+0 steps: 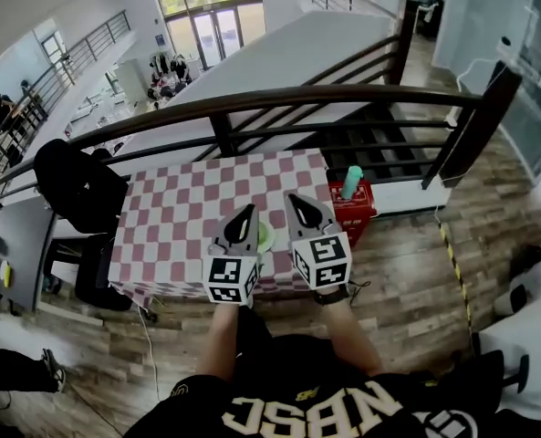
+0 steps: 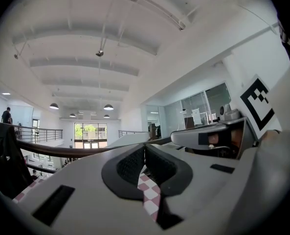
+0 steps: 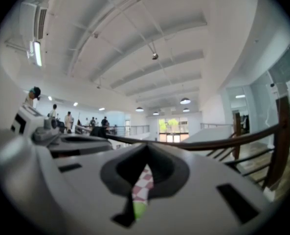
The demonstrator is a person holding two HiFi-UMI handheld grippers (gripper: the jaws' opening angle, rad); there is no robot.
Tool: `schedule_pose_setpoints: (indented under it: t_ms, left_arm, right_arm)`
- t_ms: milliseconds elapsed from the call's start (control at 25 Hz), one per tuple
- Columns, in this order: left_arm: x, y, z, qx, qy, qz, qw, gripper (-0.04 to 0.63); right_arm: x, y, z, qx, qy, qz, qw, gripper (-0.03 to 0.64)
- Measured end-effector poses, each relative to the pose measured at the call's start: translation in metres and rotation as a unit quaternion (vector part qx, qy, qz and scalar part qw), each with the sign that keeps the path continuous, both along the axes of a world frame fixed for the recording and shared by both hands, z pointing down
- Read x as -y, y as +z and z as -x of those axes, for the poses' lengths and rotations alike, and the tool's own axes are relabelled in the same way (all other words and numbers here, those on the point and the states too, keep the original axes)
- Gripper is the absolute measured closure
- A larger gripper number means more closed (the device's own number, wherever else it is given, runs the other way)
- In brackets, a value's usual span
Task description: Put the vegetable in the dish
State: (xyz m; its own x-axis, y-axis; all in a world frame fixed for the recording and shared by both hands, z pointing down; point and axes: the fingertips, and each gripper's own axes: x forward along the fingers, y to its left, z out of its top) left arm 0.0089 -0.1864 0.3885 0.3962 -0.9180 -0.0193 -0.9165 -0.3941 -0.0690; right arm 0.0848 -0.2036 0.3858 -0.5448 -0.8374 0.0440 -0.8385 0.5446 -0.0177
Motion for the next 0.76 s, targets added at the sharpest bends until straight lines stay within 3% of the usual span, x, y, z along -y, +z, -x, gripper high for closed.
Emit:
schedule_pose_setpoints:
  t_ms: [440,760]
  left_arm:
    - [-0.001,-0.004,-0.022,0.009,-0.002,0.01,0.9999,0.569]
    - [0.022,0.067,-0.055,0.014,-0.025,0.027,0.9992,0.569]
  right_arm:
    - [-0.005,-0.017,-0.014,0.006,-0.004,-0.017,1.0,0.6]
    - [0.02,0.044,-0.059,0.006,0.004,-0.014,1.0,0.6]
